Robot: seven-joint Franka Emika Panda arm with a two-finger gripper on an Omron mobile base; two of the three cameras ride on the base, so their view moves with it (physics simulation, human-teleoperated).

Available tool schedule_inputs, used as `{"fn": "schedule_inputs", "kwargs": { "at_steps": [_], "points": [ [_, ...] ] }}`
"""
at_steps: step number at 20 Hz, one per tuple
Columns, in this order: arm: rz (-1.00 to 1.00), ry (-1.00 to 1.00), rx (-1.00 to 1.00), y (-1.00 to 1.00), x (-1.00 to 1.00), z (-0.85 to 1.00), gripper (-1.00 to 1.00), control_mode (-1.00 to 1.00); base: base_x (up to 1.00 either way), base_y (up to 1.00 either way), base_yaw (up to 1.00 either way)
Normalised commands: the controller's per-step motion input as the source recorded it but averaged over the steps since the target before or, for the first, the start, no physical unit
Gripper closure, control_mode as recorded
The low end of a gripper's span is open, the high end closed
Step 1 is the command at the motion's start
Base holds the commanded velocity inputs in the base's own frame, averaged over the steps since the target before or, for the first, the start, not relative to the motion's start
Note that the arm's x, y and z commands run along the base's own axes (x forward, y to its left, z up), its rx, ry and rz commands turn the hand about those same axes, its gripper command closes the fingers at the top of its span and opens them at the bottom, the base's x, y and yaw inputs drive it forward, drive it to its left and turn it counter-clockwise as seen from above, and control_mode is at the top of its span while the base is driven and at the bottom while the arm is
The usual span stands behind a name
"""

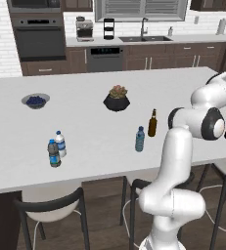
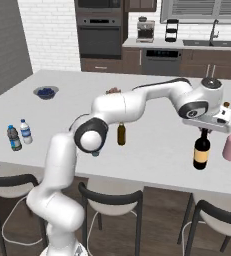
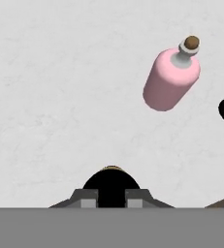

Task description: Move the plastic bottles in the middle to the plastics group, and the glass bottles in the middle to the glass group.

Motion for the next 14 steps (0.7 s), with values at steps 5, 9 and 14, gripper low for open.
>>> {"fn": "schedule_inputs", "kwargs": {
  "at_steps": [5,9,14],
  "points": [
    [0.0,0.0,0.0,-0.37,0.26,-0.1,1.0,-1.0,0.0,0.0,0.0],
    [0.0,-0.02,0.0,-0.03,0.12,-0.37,1.0,-1.0,0.0,0.0,0.0],
    [0.0,-0.02,-0.05,0.0,0.15,-0.51,1.0,-1.0,0.0,0.0,0.0]
  ]
}}
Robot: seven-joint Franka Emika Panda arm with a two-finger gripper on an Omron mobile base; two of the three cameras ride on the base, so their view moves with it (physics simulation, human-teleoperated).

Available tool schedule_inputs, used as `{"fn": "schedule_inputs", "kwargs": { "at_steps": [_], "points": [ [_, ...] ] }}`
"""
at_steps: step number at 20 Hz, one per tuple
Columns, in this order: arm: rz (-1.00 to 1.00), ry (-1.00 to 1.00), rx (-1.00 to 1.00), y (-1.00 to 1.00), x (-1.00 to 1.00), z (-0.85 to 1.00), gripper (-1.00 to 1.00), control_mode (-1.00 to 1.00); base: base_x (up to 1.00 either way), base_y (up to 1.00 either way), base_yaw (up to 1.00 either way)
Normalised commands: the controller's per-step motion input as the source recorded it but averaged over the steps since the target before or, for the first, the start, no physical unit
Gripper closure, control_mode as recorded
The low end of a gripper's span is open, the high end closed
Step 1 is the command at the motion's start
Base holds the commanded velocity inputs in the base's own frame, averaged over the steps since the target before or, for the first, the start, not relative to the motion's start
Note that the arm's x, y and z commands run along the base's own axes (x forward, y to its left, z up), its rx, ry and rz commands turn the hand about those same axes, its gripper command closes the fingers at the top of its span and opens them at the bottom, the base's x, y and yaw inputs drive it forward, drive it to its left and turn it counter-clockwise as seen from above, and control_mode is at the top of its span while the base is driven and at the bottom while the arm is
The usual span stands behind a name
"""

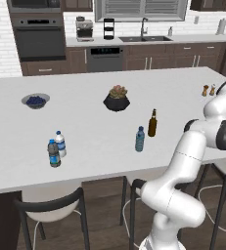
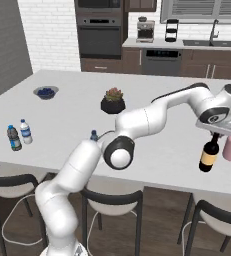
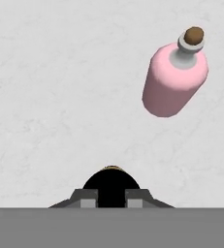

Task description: Move the plastic bottles in the middle to the plastics group, and the glass bottles in the middle to the glass group.

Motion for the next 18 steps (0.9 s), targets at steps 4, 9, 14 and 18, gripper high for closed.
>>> {"fn": "schedule_inputs", "kwargs": {
  "at_steps": [4,9,14,18],
  "points": [
    [0.01,-0.01,-0.11,0.13,0.14,-0.6,1.0,-1.0,0.0,0.0,0.0],
    [0.01,-0.06,-0.17,0.15,0.2,-0.59,1.0,-1.0,0.0,0.0,0.0],
    [0.02,-0.05,-0.23,0.04,0.07,-0.66,1.0,-1.0,0.0,0.0,0.0],
    [0.02,0.0,-0.21,0.07,-0.14,-0.64,-1.0,-1.0,0.0,0.0,0.0]
  ]
}}
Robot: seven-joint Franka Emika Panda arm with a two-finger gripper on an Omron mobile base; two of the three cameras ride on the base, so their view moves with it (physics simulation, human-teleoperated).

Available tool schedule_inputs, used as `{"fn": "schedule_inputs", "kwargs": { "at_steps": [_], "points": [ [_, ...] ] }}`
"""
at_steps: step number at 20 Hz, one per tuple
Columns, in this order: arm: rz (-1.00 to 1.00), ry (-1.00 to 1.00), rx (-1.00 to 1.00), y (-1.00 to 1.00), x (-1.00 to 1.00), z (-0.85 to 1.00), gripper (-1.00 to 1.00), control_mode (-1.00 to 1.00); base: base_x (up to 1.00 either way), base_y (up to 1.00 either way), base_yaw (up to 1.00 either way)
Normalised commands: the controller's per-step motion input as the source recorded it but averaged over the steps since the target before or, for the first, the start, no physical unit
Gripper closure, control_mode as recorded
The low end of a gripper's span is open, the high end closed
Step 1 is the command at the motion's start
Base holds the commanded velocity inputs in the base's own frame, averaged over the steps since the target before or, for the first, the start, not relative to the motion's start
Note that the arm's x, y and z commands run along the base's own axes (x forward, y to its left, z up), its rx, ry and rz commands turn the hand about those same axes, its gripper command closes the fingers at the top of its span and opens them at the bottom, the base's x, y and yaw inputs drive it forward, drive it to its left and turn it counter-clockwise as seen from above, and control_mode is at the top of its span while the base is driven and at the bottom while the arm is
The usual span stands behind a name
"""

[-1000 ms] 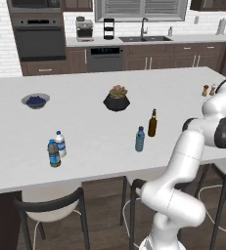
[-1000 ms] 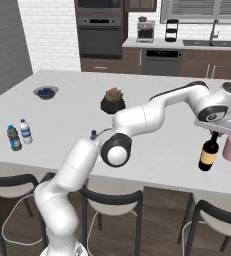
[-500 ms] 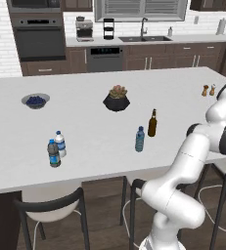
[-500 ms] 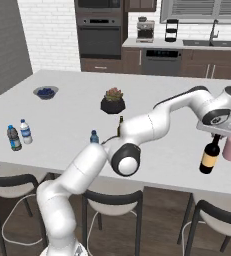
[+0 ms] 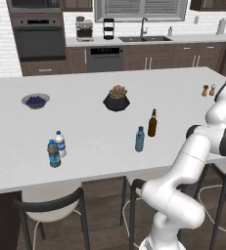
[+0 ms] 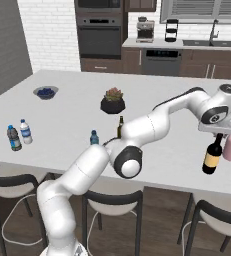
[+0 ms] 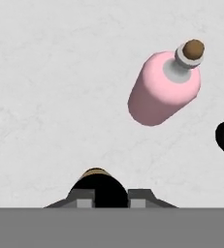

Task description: Move the plastic bottles in the middle to the plastics group, and the glass bottles in the middle to the glass group.

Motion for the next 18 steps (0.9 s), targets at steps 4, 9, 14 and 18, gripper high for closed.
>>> {"fn": "schedule_inputs", "kwargs": {
  "at_steps": [4,9,14,18],
  "points": [
    [0.0,0.0,-0.07,0.07,0.01,-0.18,-1.0,-1.0,0.0,0.0,0.0],
    [0.0,-0.01,-0.02,0.0,0.19,0.02,-1.0,-1.0,0.0,0.0,0.0],
    [0.0,-0.13,0.0,0.11,0.04,0.54,-1.0,-1.0,0.0,0.0,0.0],
    [0.0,-0.32,0.0,0.14,-0.06,0.62,-1.0,-1.0,0.0,0.0,0.0]
  ]
}}
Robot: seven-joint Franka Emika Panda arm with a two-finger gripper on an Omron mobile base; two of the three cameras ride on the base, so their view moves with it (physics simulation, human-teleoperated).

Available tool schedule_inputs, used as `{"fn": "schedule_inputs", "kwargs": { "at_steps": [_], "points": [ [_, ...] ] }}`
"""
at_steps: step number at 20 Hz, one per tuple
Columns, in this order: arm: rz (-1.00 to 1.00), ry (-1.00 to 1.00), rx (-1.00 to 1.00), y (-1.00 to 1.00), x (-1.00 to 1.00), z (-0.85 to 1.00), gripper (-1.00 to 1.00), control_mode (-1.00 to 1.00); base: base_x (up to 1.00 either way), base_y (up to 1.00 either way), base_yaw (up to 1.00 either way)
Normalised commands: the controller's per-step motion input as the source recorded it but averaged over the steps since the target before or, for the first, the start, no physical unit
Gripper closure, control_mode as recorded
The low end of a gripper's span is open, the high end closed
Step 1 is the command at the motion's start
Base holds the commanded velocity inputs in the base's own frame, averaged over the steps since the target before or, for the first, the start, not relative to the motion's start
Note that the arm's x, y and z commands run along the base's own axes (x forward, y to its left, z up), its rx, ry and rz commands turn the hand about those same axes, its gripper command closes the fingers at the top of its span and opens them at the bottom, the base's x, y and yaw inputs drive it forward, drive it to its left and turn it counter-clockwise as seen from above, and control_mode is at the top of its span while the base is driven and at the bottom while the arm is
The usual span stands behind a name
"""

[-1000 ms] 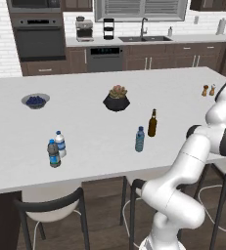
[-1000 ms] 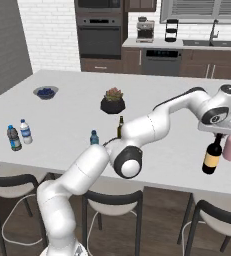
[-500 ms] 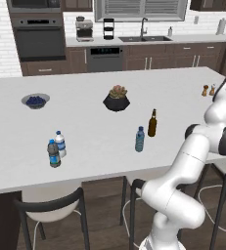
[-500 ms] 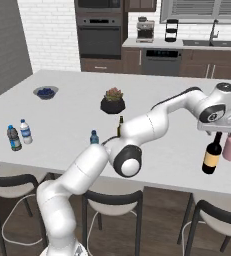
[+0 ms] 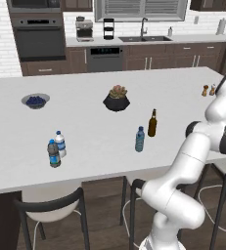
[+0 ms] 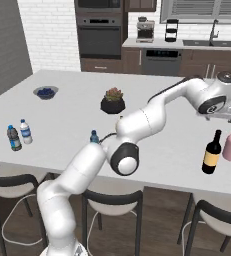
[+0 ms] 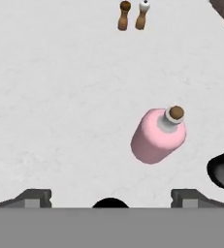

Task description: Move the plastic bottles in the middle to the plastics group, and the glass bottles in the middle to the glass group.

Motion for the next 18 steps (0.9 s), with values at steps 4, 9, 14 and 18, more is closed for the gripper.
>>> {"fn": "schedule_inputs", "kwargs": {
  "at_steps": [4,9,14,18],
  "points": [
    [0.0,-0.22,-0.03,0.58,-0.01,0.33,-1.0,-1.0,0.0,0.0,0.0],
    [-0.01,-0.02,-0.06,1.0,0.0,-0.02,-1.0,-1.0,0.0,0.0,0.0],
    [0.0,0.0,-0.12,1.0,-0.18,-0.17,-1.0,-1.0,0.0,0.0,0.0],
    [0.0,0.0,-0.18,1.0,-0.49,-0.4,-1.0,-1.0,0.0,0.0,0.0]
  ]
}}
